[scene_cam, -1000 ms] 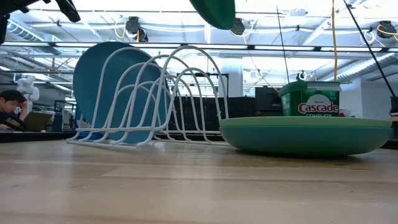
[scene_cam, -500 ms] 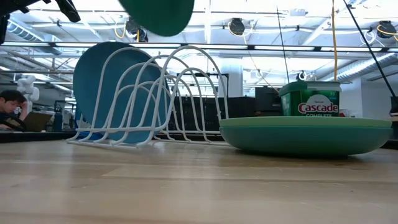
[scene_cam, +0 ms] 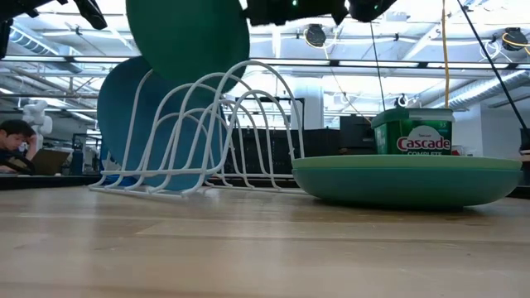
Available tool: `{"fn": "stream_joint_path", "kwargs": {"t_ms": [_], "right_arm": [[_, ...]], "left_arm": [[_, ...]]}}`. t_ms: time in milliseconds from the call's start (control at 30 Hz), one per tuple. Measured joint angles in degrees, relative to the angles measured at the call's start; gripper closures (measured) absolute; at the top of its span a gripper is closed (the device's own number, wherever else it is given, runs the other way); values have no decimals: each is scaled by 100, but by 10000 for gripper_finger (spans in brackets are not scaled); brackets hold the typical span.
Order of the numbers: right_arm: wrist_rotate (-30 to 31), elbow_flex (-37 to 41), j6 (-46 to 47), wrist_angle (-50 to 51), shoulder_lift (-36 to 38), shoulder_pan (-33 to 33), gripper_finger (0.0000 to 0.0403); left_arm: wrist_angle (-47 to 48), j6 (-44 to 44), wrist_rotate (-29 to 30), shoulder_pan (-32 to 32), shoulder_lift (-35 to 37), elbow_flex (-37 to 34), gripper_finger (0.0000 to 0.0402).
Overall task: Sort dishes
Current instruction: Put the green plate on the dish rack
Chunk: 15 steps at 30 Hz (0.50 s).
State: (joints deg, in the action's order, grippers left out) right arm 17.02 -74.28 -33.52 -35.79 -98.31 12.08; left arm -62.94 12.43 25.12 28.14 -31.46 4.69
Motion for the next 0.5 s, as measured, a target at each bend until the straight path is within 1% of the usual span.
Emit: {"fn": "stream_joint_path", "kwargs": {"t_ms": [267,433,500], "right_arm": [[-53,0,26,94,-412,137,403],[-59,0,20,466,-561,137,403],[-46,0,19,787,-567,135,402]], "left_arm": [[0,33,0,0,0,0,371],[4,33,1,2,-1,0,371],[4,33,0,2,-1,0,371]]}}
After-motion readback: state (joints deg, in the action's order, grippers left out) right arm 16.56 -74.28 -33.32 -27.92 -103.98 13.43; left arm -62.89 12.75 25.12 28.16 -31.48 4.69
